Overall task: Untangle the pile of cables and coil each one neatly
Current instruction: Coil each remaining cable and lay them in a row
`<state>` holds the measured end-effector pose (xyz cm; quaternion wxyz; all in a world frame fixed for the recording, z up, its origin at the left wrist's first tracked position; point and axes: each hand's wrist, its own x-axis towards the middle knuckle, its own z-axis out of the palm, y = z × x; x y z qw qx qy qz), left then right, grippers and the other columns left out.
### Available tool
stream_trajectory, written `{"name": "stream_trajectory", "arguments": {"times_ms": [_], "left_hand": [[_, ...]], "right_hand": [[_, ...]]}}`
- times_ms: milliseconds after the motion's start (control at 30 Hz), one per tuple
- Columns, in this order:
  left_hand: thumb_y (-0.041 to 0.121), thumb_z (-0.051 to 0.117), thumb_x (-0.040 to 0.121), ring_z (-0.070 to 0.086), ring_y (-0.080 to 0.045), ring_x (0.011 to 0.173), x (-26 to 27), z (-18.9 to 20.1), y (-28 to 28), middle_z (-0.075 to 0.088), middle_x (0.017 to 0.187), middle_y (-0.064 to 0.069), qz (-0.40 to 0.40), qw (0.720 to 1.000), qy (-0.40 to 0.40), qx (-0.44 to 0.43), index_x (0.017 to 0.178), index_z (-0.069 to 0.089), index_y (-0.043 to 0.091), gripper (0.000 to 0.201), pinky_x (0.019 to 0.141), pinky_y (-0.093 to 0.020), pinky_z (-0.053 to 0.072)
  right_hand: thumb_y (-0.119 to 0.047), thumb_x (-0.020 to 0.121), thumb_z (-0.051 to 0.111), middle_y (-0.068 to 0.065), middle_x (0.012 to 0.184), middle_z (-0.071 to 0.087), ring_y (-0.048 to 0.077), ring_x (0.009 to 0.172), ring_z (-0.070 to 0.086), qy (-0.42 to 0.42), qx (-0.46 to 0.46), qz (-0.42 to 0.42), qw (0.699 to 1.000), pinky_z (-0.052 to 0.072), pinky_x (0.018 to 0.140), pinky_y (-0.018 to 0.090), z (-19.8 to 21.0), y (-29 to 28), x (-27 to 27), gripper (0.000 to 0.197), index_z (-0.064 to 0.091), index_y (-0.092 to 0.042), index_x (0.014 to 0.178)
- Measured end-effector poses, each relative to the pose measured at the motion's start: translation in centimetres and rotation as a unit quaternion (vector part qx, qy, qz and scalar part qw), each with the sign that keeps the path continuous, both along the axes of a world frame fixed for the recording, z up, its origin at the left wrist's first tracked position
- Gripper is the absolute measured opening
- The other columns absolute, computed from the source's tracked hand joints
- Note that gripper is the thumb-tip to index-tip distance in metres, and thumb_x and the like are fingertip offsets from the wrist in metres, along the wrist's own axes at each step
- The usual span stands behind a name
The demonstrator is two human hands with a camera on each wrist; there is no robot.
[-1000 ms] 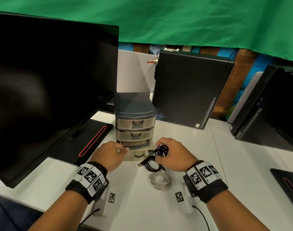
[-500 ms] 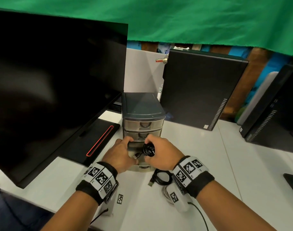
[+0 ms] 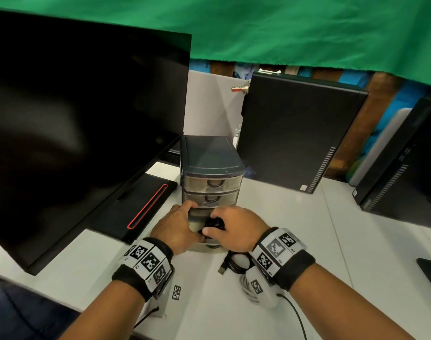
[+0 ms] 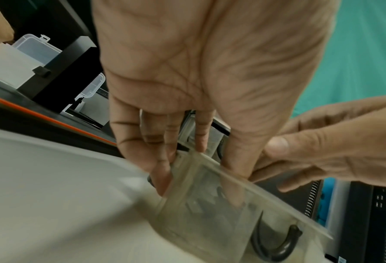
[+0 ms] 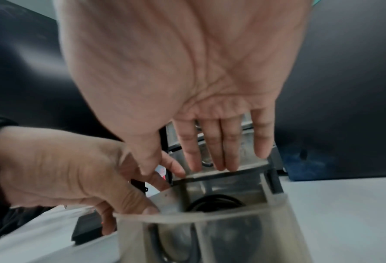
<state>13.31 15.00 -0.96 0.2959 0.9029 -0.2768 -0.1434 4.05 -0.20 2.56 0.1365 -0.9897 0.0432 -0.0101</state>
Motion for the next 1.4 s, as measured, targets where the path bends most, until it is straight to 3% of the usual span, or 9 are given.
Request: {"name": "stream_trajectory", "arguments": {"times_ms": [100, 233, 433, 600, 800, 900, 1033, 1267, 1400], "left_hand": [[0.039, 0.081, 0.075, 0.057, -0.016, 0.107, 0.1, -0.1, -0.1, 0.051, 0.126, 0.004, 0.001, 1.000, -0.004, 0.006, 0.140, 0.037, 0.035, 0.078, 0.092, -0.035, 0.053], [0.041, 0.081, 0.074, 0.059, -0.016, 0.103, 0.2, 0.1, -0.3, 0.050, 0.118, 0.005, -0.010, 1.000, -0.006, 0.006, 0.141, 0.037, 0.033, 0.080, 0.090, -0.035, 0.053], [0.046, 0.081, 0.075, 0.059, -0.015, 0.105, -0.1, -0.2, -0.2, 0.053, 0.123, 0.005, -0.002, 1.000, -0.010, -0.004, 0.139, 0.038, 0.034, 0.077, 0.091, -0.035, 0.054], [0.045, 0.080, 0.076, 0.059, -0.015, 0.106, -0.1, -0.1, -0.3, 0.053, 0.125, 0.005, -0.001, 1.000, -0.009, 0.005, 0.140, 0.036, 0.035, 0.079, 0.092, -0.035, 0.053], [0.040, 0.079, 0.078, 0.058, -0.015, 0.108, -0.2, -0.1, -0.2, 0.053, 0.126, 0.004, -0.002, 1.000, -0.001, -0.004, 0.141, 0.037, 0.034, 0.076, 0.093, -0.034, 0.053], [0.040, 0.079, 0.078, 0.058, -0.016, 0.108, -0.1, -0.1, -0.3, 0.053, 0.128, 0.004, -0.001, 1.000, -0.003, -0.002, 0.141, 0.036, 0.033, 0.077, 0.093, -0.035, 0.053], [0.041, 0.081, 0.075, 0.059, -0.016, 0.107, 0.0, -0.3, -0.4, 0.054, 0.125, 0.004, -0.001, 1.000, 0.002, 0.002, 0.141, 0.036, 0.034, 0.080, 0.094, -0.037, 0.054], [0.042, 0.081, 0.073, 0.058, -0.016, 0.108, 0.2, -0.6, -0.3, 0.053, 0.125, 0.005, -0.001, 1.000, 0.012, -0.001, 0.139, 0.036, 0.037, 0.080, 0.094, -0.038, 0.053], [0.037, 0.082, 0.075, 0.057, -0.016, 0.109, 0.1, -0.6, -0.3, 0.052, 0.128, 0.006, 0.003, 1.000, 0.008, 0.003, 0.140, 0.035, 0.037, 0.080, 0.094, -0.038, 0.053]], "right_hand": [[-0.054, 0.092, 0.057, -0.004, 0.090, 0.070, 0.016, 0.082, 0.065, -0.031, 0.061, -0.003, 0.998, 0.055, 0.075, 0.035, 0.0, 0.1, 0.1, 0.031, 0.066, -0.026, 0.102], [-0.056, 0.097, 0.048, 0.001, 0.083, 0.069, 0.019, 0.077, 0.065, 0.048, 0.112, 0.021, 0.992, 0.056, 0.075, 0.039, -0.8, 1.1, 0.6, 0.040, 0.066, -0.021, 0.090], [-0.053, 0.098, 0.046, -0.003, 0.101, 0.068, 0.018, 0.089, 0.062, -0.025, 0.088, -0.001, 0.996, 0.053, 0.082, 0.037, -0.1, -0.3, 0.4, 0.035, 0.063, -0.027, 0.113], [-0.054, 0.100, 0.044, -0.004, 0.080, 0.064, 0.016, 0.076, 0.060, 0.017, 0.114, 0.001, 0.993, 0.051, 0.073, 0.033, -0.5, 0.2, 0.3, 0.036, 0.064, -0.026, 0.088], [-0.064, 0.096, 0.037, -0.002, 0.108, 0.069, 0.021, 0.097, 0.064, 0.022, 0.095, -0.017, 0.995, 0.054, 0.088, 0.041, -0.2, -0.7, 1.2, 0.045, 0.056, -0.033, 0.123], [-0.060, 0.096, 0.043, -0.003, 0.096, 0.069, 0.017, 0.089, 0.065, 0.001, 0.146, -0.020, 0.989, 0.056, 0.084, 0.041, -0.3, -0.8, 0.9, 0.040, 0.063, -0.028, 0.111], [-0.053, 0.099, 0.045, -0.003, 0.083, 0.064, 0.019, 0.082, 0.063, 0.088, 0.127, 0.011, 0.988, 0.053, 0.077, 0.036, -1.4, 0.5, 0.7, 0.039, 0.066, -0.021, 0.095], [-0.051, 0.096, 0.053, -0.004, 0.130, 0.061, 0.017, 0.116, 0.057, 0.016, 0.085, 0.019, 0.996, 0.048, 0.100, 0.037, -1.1, 0.5, 0.3, 0.047, 0.054, -0.028, 0.137], [-0.047, 0.093, 0.059, -0.009, 0.096, 0.068, 0.015, 0.092, 0.062, -0.033, 0.080, -0.062, 0.994, 0.053, 0.085, 0.036, -0.2, -1.5, -1.3, 0.022, 0.066, -0.027, 0.099]]}}
